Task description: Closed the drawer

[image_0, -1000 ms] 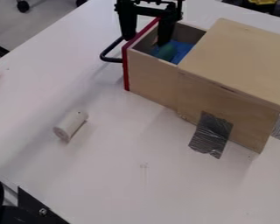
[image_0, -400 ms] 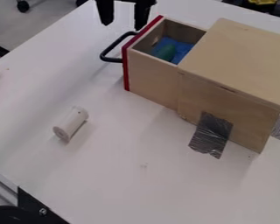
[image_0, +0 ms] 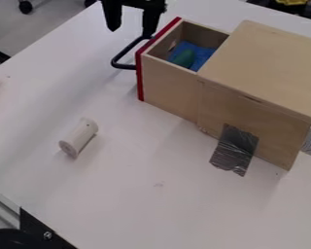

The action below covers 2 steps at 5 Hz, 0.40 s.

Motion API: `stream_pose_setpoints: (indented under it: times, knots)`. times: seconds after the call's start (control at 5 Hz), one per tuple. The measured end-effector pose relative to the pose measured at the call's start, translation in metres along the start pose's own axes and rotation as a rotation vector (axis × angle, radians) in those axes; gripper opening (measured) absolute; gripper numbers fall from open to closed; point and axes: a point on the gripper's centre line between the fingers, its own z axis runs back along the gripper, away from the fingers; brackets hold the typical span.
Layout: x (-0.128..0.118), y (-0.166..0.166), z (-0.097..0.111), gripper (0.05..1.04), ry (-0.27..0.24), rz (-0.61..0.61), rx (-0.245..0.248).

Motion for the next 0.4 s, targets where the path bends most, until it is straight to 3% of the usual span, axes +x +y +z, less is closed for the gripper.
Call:
stream_pose_setpoints:
  times: [0.4]
  knots:
    - [0.017, 0.006, -0.003, 0.997, 0.005, 0.014, -0.005]
